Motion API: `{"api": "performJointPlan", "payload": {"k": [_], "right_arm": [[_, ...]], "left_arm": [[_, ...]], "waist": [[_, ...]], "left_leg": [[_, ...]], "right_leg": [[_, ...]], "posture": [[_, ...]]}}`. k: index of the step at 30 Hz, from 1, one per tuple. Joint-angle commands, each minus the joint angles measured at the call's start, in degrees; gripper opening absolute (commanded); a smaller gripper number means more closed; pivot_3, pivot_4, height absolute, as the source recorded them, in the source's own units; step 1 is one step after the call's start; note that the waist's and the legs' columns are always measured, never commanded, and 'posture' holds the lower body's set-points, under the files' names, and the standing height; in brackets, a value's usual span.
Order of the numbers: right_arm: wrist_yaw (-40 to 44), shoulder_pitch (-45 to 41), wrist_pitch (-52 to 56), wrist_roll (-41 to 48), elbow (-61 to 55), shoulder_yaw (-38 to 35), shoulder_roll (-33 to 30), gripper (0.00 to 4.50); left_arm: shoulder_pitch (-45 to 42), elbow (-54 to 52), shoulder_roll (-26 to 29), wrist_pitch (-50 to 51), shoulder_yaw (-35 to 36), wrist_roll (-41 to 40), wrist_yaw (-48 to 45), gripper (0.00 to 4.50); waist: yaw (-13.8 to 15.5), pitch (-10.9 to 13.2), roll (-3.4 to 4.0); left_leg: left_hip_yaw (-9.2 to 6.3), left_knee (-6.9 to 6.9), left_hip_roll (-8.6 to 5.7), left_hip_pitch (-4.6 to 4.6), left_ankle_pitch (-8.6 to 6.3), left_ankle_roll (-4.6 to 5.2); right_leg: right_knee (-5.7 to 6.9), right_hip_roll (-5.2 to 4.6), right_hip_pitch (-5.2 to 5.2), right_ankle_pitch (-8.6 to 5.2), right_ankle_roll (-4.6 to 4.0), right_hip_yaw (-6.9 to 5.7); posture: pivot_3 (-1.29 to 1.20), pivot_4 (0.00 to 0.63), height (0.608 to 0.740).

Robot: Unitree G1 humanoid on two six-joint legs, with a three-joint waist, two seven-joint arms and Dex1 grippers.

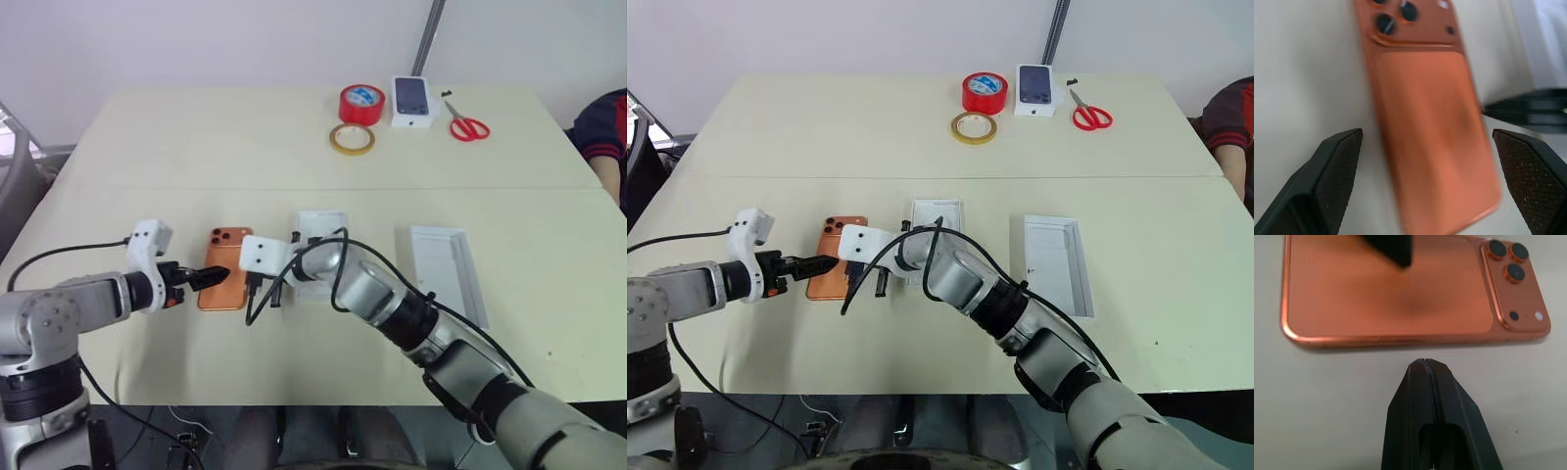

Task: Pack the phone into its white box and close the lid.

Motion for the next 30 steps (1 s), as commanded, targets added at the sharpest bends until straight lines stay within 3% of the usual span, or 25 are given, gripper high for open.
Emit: {"api": "performJointPlan", "payload": {"k": [1, 8, 14, 27, 30], "right_arm": [[0.3, -0.9, -1.2, -0.7, -0.2, 0.4, 1.1, 0.0], [0.8, 0.1, -1.7, -1.7, -1.0, -0.1, 0.6, 0.0], [0.4, 0.6, -1.6, -1.9, -1.1, -0.7, 0.6, 0.0], [0.8, 2.3, -0.7, -2.1, -5.5, -1.7, -1.8, 0.0], [0.8, 2.6, -0.3, -1.9, -6.9, -2.0, -2.2, 0.0]], "left_arm": [[1.9, 0.2, -4.2, 3.8, -1.8, -3.9, 1.5, 4.45], [0.4, 1.4, -9.9, 3.8, 2.1, -11.4, 6.6, 4.45], [-2.4, 5.4, -11.5, 3.8, 6.7, -18.1, 12.4, 4.45], [-5.8, 10.9, -8.0, 3.4, 15.2, -15.6, 19.0, 4.45], [-5.2, 10.9, -8.5, 3.8, 15.1, -16.4, 19.0, 3.59]], "waist": [[0.1, 0.0, 0.02], [0.5, -0.2, 0.02], [0.1, -0.2, -0.01], [-0.1, -0.2, -0.04], [-0.1, -0.2, -0.06]], "left_leg": [[0.0, 0.0, 0.0, 0.0, 0.0, 0.0], [-0.05, 0.01, -0.04, 0.03, 0.0, 0.01], [-0.1, 0.01, -0.06, 0.01, 0.0, 0.0], [-0.1, -0.04, -0.04, -0.03, 0.04, -0.08], [-0.1, -0.06, -0.03, -0.03, 0.05, -0.1]], "right_leg": [[0.0, 0.0, 0.0, 0.0, 0.0, 0.0], [-0.04, -0.06, 0.08, 0.0, 0.0, -0.04], [-0.06, -0.06, 0.06, 0.0, 0.0, -0.08], [-0.04, -0.01, -0.04, 0.0, 0.0, -0.06], [-0.04, -0.01, -0.06, 0.0, 0.0, -0.06]], "posture": [[0.0, 0.15, 0.74], [0.0, 0.15, 0.74], [0.0, 0.15, 0.74], [0.0, 0.15, 0.74], [0.0, 0.15, 0.74]]}}
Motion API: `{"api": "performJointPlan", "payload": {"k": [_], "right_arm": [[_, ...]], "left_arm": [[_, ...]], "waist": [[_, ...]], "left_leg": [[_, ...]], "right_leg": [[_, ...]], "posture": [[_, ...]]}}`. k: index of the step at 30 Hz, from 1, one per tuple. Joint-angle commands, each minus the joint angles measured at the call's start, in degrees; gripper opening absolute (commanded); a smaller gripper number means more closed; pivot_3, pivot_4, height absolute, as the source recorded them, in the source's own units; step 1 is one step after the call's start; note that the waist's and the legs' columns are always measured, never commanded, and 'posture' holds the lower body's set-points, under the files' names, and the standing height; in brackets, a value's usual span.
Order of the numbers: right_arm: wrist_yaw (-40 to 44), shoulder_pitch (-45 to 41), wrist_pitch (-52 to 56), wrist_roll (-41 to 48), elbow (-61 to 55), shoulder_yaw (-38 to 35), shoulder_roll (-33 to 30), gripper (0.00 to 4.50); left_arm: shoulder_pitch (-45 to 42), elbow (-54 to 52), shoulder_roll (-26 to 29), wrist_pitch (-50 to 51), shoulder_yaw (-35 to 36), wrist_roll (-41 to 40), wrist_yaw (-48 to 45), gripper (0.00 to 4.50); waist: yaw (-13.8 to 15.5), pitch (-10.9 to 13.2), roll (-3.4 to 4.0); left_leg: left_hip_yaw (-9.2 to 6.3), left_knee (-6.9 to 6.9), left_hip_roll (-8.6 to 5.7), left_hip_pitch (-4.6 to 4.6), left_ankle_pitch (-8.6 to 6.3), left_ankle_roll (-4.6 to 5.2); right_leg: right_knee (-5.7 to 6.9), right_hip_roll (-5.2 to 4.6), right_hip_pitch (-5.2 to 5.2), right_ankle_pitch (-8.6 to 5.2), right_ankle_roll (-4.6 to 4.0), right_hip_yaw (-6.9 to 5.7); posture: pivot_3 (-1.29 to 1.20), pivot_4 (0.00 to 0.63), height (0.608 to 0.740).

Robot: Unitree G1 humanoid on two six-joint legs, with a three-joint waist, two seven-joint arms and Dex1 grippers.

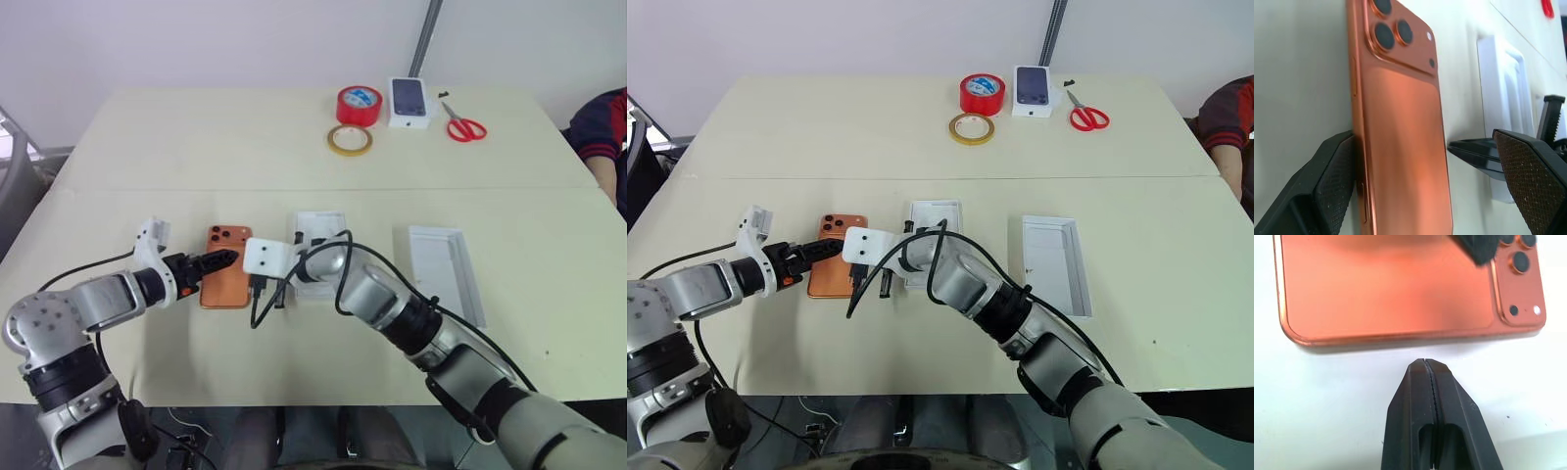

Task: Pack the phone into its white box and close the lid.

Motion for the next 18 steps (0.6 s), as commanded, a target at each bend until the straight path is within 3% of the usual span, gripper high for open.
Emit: {"api": "performJointPlan", "payload": {"k": [1, 7, 8, 14, 18], "right_arm": [[0.1, 0.3, 0.4, 0.1, -3.8, -1.6, -0.3, 0.0], [1.0, 0.5, 3.4, 1.2, -11.6, -4.6, -2.9, 0.0], [1.5, 0.6, 4.4, 1.6, -13.6, -5.4, -3.6, 0.0], [5.2, 3.8, 11.0, 7.8, -27.1, -14.5, -10.1, 0.0], [8.7, 7.6, 12.7, 13.6, -32.2, -25.0, -18.9, 0.0]], "left_arm": [[0.4, -0.8, -0.2, 0.5, 0.8, -0.7, 0.1, 3.13], [0.7, -0.4, -2.8, 0.5, 3.5, -3.6, 1.5, 0.21], [0.7, 0.0, -3.0, 0.5, 4.3, -4.4, 2.0, 0.01], [-2.0, 1.7, -5.6, -1.7, 7.7, -12.6, 7.6, 0.01], [-5.1, 1.5, -9.9, -8.8, 1.6, -26.4, 17.4, 0.01]], "waist": [[0.0, 0.0, -0.03], [0.4, 0.0, -0.15], [0.3, 0.0, -0.15], [0.4, 0.1, -0.17], [1.3, 0.2, -0.38]], "left_leg": [[0.0, 0.0, 0.0, -0.01, 0.0, 0.0], [-0.01, 0.02, 0.0, -0.05, 0.01, -0.02], [-0.02, 0.03, 0.0, -0.04, 0.01, -0.02], [-0.02, -0.03, 0.0, -0.04, 0.0, -0.01], [-0.08, 0.05, -0.03, -0.12, -0.08, 0.12]], "right_leg": [[0.0, 0.0, -0.01, 0.0, 0.0, 0.0], [-0.01, -0.02, -0.02, 0.0, 0.0, -0.02], [-0.02, -0.03, 0.01, 0.0, 0.0, -0.03], [-0.04, -0.02, -0.01, 0.0, 0.0, -0.02], [-0.1, -0.07, 0.05, 0.01, 0.01, -0.08]], "posture": [[0.0, 0.15, 0.74], [0.0, 0.15, 0.74], [0.0, 0.15, 0.74], [0.0, 0.15, 0.74], [0.0, 0.15, 0.74]]}}
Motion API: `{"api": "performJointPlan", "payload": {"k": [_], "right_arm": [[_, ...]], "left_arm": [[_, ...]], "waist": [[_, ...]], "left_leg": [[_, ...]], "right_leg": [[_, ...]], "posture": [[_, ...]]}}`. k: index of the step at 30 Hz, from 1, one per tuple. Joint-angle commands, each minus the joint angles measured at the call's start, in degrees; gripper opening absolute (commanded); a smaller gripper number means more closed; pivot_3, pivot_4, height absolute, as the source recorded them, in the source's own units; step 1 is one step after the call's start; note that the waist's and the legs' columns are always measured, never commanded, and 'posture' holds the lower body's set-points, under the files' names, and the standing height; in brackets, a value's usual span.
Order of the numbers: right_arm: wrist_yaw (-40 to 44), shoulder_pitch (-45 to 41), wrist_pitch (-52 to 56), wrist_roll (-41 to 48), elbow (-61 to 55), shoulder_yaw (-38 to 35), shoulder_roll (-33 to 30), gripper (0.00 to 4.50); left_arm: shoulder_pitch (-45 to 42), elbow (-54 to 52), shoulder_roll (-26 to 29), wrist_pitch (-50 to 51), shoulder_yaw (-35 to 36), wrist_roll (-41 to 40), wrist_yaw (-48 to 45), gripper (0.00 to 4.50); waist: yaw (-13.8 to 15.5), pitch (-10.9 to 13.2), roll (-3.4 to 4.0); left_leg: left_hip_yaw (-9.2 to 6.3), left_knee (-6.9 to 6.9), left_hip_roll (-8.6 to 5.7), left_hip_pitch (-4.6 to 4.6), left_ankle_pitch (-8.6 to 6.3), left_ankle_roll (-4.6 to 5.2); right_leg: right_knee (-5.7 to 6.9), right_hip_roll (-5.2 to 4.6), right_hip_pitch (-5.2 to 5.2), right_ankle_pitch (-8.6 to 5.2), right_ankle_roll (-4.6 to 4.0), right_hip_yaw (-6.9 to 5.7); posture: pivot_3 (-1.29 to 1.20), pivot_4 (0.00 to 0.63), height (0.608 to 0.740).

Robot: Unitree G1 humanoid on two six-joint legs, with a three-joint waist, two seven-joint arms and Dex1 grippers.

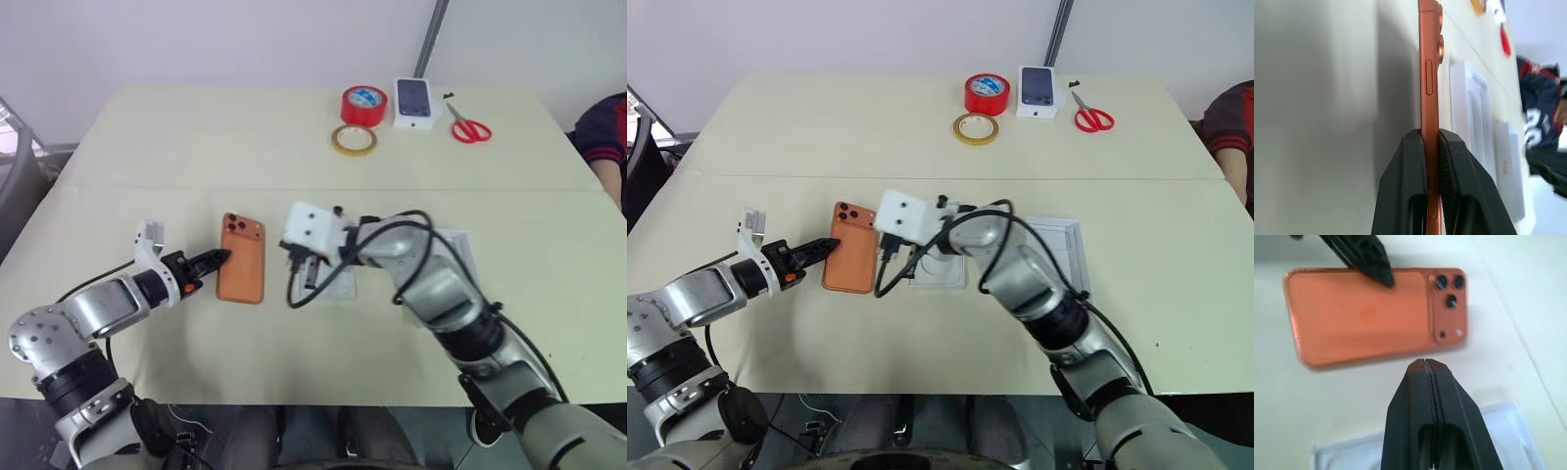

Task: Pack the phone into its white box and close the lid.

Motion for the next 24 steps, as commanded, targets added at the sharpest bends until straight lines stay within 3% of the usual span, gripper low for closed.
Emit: {"api": "performJointPlan", "payload": {"k": [1, 5, 10, 24], "right_arm": [[2.4, 2.2, 0.9, 4.8, -4.8, -8.8, -5.6, 0.0], [3.6, 8.4, -0.7, 8.0, -4.4, -16.6, -13.6, 0.0], [2.7, 13.5, -1.5, 10.1, -4.6, -20.8, -18.6, 0.0], [-1.3, 18.1, -2.8, 12.8, -4.5, -21.8, -22.3, 0.0]], "left_arm": [[-2.7, -2.1, -2.5, -7.1, -6.6, -14.1, 7.8, 0.01], [-2.7, -1.8, -8.9, -15.5, -17.9, -21.6, 16.7, 0.01], [-1.6, 0.1, -9.4, -21.2, -26.1, -21.7, 19.1, 0.01], [-0.3, 1.5, -5.5, -28.5, -32.5, -21.6, 17.0, 0.01]], "waist": [[0.4, 0.0, -0.04], [0.8, 0.0, -0.05], [-0.8, 0.0, -0.01], [-0.3, 0.0, 0.0]], "left_leg": [[0.0, 0.02, 0.0, 0.0, 0.0, 0.0], [0.03, 0.04, -0.03, 0.0, 0.0, 0.0], [0.11, 0.0, 0.05, 0.06, 0.03, -0.02], [0.15, 0.14, 0.08, 0.07, 0.06, -0.08]], "right_leg": [[-0.04, 0.0, 0.04, 0.0, 0.01, 0.0], [-0.15, -0.03, 0.12, 0.01, 0.01, 0.02], [-0.11, 0.13, 0.11, 0.0, 0.01, 0.12], [-0.13, 0.18, 0.19, 0.0, 0.01, 0.15]], "posture": [[0.0, 0.15, 0.74], [0.0, 0.15, 0.74], [0.0, 0.15, 0.74], [0.0, 0.15, 0.74]]}}
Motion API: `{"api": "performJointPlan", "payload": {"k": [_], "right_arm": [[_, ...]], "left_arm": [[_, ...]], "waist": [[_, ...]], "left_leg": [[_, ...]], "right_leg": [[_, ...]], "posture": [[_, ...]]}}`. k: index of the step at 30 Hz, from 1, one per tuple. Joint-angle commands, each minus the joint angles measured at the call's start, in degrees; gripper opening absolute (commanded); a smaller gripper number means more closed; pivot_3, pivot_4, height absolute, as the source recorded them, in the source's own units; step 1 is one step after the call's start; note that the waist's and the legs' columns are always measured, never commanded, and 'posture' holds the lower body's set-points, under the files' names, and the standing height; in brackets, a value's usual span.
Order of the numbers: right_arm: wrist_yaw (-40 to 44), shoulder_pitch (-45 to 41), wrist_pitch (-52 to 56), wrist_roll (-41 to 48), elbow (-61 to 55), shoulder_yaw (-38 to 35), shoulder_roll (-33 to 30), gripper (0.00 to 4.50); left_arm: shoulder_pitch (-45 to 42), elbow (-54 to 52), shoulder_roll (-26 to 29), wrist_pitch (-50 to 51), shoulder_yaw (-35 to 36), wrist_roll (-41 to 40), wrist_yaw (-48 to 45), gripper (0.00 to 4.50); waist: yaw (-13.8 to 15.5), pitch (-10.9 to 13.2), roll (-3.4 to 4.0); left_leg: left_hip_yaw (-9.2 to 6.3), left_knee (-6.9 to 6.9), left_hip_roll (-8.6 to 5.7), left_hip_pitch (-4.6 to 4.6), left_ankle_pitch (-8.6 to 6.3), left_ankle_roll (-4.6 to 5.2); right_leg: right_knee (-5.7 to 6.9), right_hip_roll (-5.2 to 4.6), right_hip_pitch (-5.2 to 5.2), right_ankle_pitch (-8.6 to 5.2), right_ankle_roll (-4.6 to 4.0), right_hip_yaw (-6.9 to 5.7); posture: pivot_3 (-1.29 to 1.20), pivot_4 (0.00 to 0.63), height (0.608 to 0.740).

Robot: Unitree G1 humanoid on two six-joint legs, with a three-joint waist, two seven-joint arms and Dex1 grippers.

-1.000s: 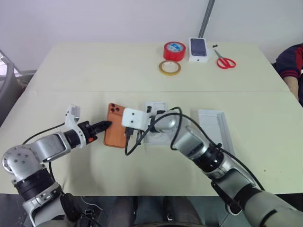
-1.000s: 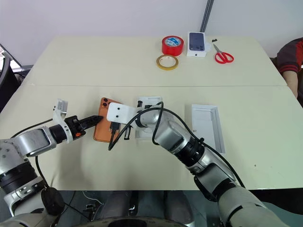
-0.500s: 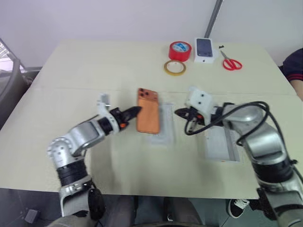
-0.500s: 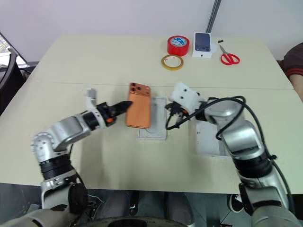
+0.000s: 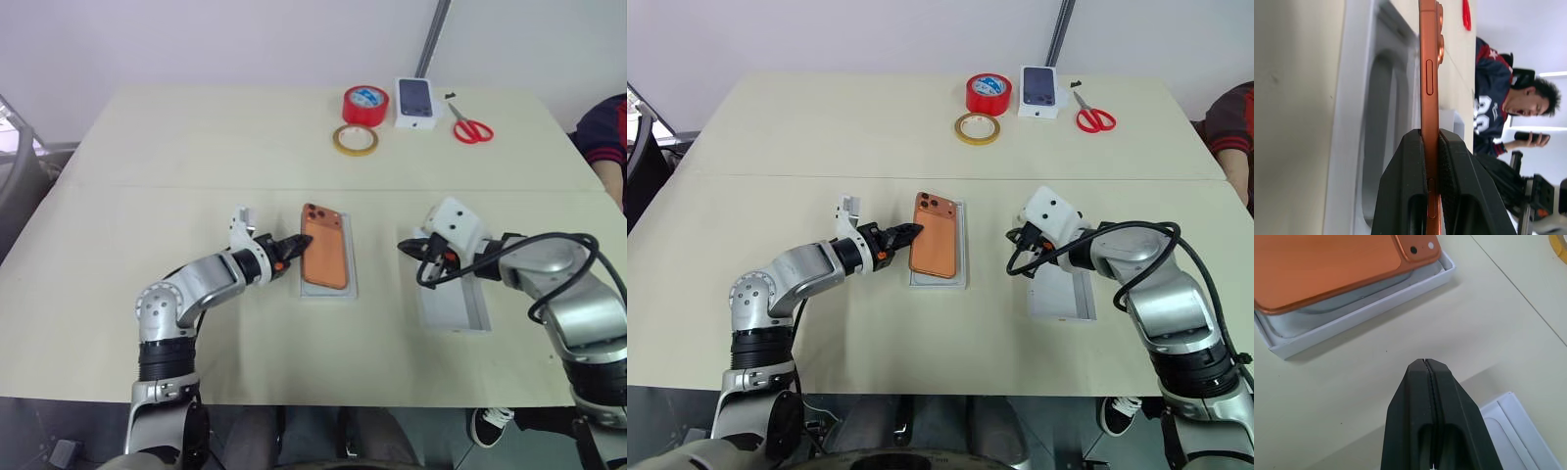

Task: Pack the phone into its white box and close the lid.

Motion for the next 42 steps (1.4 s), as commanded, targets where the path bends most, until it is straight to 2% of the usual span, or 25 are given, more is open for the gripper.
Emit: {"api": "performJointPlan", "payload": {"k": [1, 4, 7, 11, 16, 21, 24, 26, 29, 31, 36, 42], "right_arm": [[-0.9, -0.5, -1.5, 0.7, -1.5, -0.8, -1.0, 0.0], [-1.3, -1.0, -1.8, 1.0, -1.6, -0.4, -1.0, 0.0], [-1.6, -1.6, -1.8, 1.3, -1.6, 0.1, -0.8, 0.0], [-2.3, -2.9, -1.1, 1.7, -1.8, 1.4, -0.5, 0.0], [-3.5, -4.2, 0.9, 1.9, -1.8, 4.3, 0.5, 0.0], [-6.5, -6.2, 2.3, 0.4, 2.4, 7.3, 2.3, 0.0], [-7.7, -7.3, 1.6, -0.9, 4.3, 9.8, 3.2, 0.0], [-8.8, -8.6, 1.4, -2.5, 5.7, 12.5, 4.2, 0.0], [-10.2, -10.4, 0.8, -5.7, 7.4, 16.8, 5.2, 0.0], [-10.8, -11.9, 1.3, -6.5, 9.0, 18.4, 6.8, 0.0], [-11.1, -14.6, 0.2, -9.1, 12.8, 22.8, 9.9, 0.0], [-9.6, -14.7, 1.1, -9.7, 10.3, 23.9, 10.4, 0.0]], "left_arm": [[-0.5, -1.4, 0.5, -1.2, -0.9, -1.5, -2.0, 0.01], [-0.6, -0.9, 1.5, -0.7, -2.2, -1.0, -2.7, 0.01], [-0.9, -0.6, 2.5, 0.1, -3.5, -1.5, -4.0, 1.28], [-1.0, -1.5, 7.3, 2.2, -4.1, -0.4, -6.5, 3.35], [-1.4, -6.6, 17.9, 6.2, -5.0, 4.8, -13.8, 3.35], [-2.0, -11.5, 27.0, 3.1, -4.7, 17.3, -25.7, 3.35], [-1.3, -16.1, 33.7, -1.1, -12.1, 33.1, -34.5, 2.45], [-1.2, -18.2, 36.4, -4.2, -19.2, 42.5, -40.0, 1.49], [-2.6, -18.0, 35.6, -7.2, -27.4, 52.3, -45.2, 0.02], [-4.7, -16.1, 33.6, -8.3, -32.5, 58.2, -47.8, 0.02], [-8.4, -9.2, 26.6, -11.4, -38.0, 67.7, -52.7, 0.02], [-11.3, -6.6, 19.9, -10.8, -40.6, 71.6, -61.0, 0.02]], "waist": [[0.0, 0.0, 0.0], [0.0, 0.0, 0.0], [0.0, 0.0, 0.0], [-0.1, 0.0, 0.0], [-0.3, 0.0, 0.03], [-0.2, 0.0, 0.06], [-0.1, 0.0, 0.08], [-0.2, 0.1, 0.13], [-0.2, 0.1, 0.14], [-0.2, 0.1, 0.13], [-0.2, 0.1, 0.13], [0.0, 0.1, 0.14]], "left_leg": [[-0.01, 0.0, 0.0, 0.0, 0.0, 0.0], [0.0, 0.0, 0.0, 0.0, 0.01, -0.01], [0.0, 0.0, 0.0, 0.0, 0.01, -0.02], [-0.01, -0.01, 0.0, 0.01, 0.01, -0.02], [-0.02, -0.07, 0.02, 0.05, 0.03, -0.05], [-0.01, -0.07, -0.01, 0.04, 0.04, -0.06], [-0.02, -0.1, -0.03, 0.03, 0.04, -0.06], [0.01, -0.15, -0.05, 0.04, 0.03, -0.06], [0.01, -0.19, -0.05, 0.04, 0.03, -0.05], [0.01, -0.18, -0.05, 0.01, 0.03, -0.04], [0.01, -0.15, -0.04, -0.02, -0.01, 0.04], [-0.02, -0.04, -0.05, -0.03, -0.07, 0.17]], "right_leg": [[0.0, 0.0, 0.0, 0.0, 0.0, -0.01], [0.0, 0.0, 0.0, 0.0, 0.0, -0.01], [0.0, 0.0, 0.0, 0.0, 0.0, -0.01], [0.0, 0.01, 0.0, 0.0, 0.0, -0.01], [0.0, 0.04, -0.01, -0.01, -0.01, 0.0], [0.0, 0.02, -0.02, -0.01, -0.01, 0.0], [-0.04, 0.01, -0.01, -0.01, -0.02, -0.01], [-0.07, 0.0, -0.02, -0.01, -0.02, 0.01], [-0.08, 0.0, -0.02, -0.01, -0.02, 0.02], [-0.08, 0.0, -0.05, -0.01, -0.02, 0.02], [-0.04, 0.01, -0.07, -0.01, -0.02, 0.01], [0.0, -0.02, -0.03, -0.01, -0.02, -0.03]], "posture": [[0.0, 0.15, 0.74], [0.0, 0.15, 0.74], [0.0, 0.15, 0.74], [0.0, 0.15, 0.74], [0.0, 0.15, 0.74], [0.0, 0.15, 0.74], [0.0, 0.15, 0.74], [0.0, 0.15, 0.74], [0.0, 0.15, 0.74], [0.0, 0.15, 0.74], [0.0, 0.15, 0.74], [0.0, 0.15, 0.74]]}}
